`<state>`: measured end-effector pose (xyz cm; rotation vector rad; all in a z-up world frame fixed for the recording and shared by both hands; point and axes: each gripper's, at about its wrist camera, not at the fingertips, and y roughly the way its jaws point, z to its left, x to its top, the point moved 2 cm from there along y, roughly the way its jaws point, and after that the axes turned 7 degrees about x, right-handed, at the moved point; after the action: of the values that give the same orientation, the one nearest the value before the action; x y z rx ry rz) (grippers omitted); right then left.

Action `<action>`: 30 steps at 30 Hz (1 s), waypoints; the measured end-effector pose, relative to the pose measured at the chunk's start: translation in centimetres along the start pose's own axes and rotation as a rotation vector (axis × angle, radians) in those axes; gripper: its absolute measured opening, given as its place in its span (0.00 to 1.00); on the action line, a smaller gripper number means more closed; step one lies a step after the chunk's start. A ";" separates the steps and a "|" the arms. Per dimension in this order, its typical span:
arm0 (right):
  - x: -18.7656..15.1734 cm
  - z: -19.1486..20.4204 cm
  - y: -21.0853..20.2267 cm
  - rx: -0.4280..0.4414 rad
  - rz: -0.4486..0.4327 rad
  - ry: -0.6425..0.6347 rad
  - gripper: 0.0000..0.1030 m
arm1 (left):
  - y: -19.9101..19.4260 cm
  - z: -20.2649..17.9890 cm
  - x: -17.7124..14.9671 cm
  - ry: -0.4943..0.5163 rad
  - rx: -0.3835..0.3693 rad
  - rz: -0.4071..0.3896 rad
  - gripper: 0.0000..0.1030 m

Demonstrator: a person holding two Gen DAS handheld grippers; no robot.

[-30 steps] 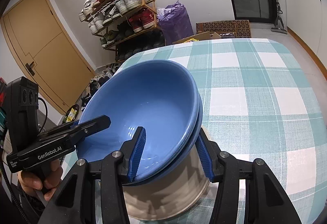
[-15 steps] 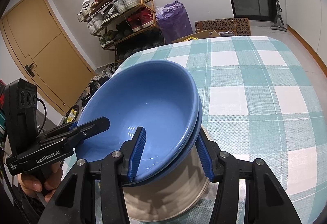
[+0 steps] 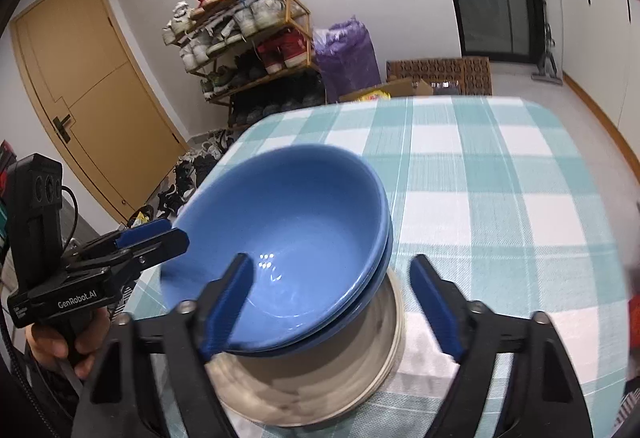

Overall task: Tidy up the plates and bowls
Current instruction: 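Open both grippers and pull them back from the bowls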

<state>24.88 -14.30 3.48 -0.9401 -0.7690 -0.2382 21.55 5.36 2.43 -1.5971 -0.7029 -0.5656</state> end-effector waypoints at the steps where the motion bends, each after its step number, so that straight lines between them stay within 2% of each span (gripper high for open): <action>1: 0.1 0.2 -0.5 -0.003 -0.012 -0.011 0.88 | -0.5 0.1 0.0 0.007 0.008 -0.017 0.81; 3: 0.2 0.3 -1.3 -0.004 -0.029 -0.019 0.97 | -1.3 0.1 0.1 0.019 0.023 -0.043 0.88; 5: 0.2 0.4 -2.1 -0.006 -0.051 -0.030 0.98 | -2.1 0.2 0.1 0.031 0.040 -0.071 0.97; 7: 0.1 0.4 -3.1 -0.013 -0.075 -0.040 0.99 | -3.1 0.2 -0.1 0.040 0.055 -0.108 1.00; 15: -1.6 0.8 -6.8 -0.014 -0.166 -0.086 1.00 | -6.9 0.9 -1.9 0.041 0.119 -0.239 1.00; 30: -8.9 1.2 -10.7 -0.086 -0.282 -0.181 1.00 | -10.8 1.4 -8.2 0.070 0.187 -0.364 1.00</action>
<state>12.60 -20.78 4.65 -0.9418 -1.0668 -0.4396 8.03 6.59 3.85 -1.2769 -0.9729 -0.7919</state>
